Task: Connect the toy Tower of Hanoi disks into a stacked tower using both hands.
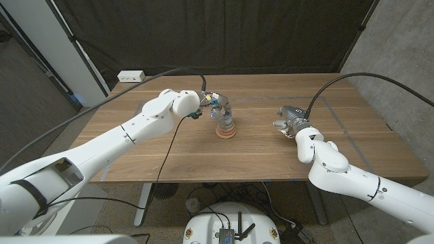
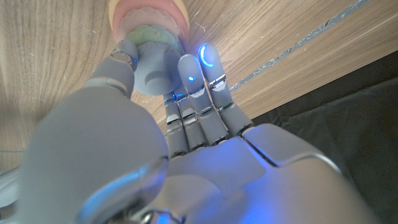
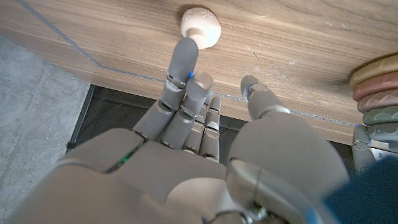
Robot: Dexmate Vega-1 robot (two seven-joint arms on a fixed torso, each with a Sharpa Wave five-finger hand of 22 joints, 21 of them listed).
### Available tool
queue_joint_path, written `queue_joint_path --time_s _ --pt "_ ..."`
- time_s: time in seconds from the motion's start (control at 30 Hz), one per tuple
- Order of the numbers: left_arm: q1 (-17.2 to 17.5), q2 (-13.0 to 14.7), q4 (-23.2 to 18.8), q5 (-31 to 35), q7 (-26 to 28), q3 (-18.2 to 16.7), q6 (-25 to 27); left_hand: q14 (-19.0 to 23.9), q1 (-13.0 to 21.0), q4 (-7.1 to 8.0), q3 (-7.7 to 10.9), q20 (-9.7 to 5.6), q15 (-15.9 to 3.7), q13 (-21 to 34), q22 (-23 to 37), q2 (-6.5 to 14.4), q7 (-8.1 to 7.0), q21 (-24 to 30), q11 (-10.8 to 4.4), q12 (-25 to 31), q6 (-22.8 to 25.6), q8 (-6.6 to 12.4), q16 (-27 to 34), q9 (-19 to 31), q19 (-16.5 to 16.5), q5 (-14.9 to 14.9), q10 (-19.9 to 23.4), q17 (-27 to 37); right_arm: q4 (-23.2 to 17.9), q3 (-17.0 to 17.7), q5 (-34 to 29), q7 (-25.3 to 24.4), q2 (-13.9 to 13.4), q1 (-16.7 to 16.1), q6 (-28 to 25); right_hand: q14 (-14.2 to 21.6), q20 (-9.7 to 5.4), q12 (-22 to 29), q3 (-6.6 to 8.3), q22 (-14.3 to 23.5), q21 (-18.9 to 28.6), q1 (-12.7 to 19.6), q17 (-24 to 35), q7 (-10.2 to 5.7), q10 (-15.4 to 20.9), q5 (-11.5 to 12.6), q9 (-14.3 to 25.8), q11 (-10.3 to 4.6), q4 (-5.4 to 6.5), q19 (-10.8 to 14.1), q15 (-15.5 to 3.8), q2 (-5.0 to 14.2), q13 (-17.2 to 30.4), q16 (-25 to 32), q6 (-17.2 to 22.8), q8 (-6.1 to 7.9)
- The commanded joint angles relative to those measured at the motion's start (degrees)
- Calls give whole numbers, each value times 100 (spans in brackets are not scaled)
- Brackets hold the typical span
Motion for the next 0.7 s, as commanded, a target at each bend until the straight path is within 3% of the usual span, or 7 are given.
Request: queue_joint_path --time_s 0.03,0.43,0.7 --pt "-49 -65 89 28 -59 96 -26 9 181 43 12 -814 -508 8 25 184 3 21 -476 2 57 19 12 29 -11 28 512 17 -44 29 62 -47 -45 -59 -34 26 -306 -4 51 4 0 -40 17 34 25 26 30 16 2 -4 -95 25 28 26 17 -3" --pt "16 -43 10 38 -25 72 57 10 131 60 -34 -808 -508 4 22 146 -20 16 -472 -32 -21 -21 14 30 -11 21 466 24 -116 49 104 -99 -102 -96 -35 13 -306 -2 56 2 -2 -46 6 32 35 29 30 20 -1 -3 -95 27 26 17 25 -2" --pt "-59 -29 5 93 -184 131 35 -21 26 88 -106 -808 -506 2 18 95 7 -3 -405 -139 -285 -114 -16 21 -49 8 135 1 -171 101 192 -104 -121 -142 -23 24 -306 -7 56 5 3 -50 11 29 37 30 30 20 -4 6 -96 29 21 26 27 -3"
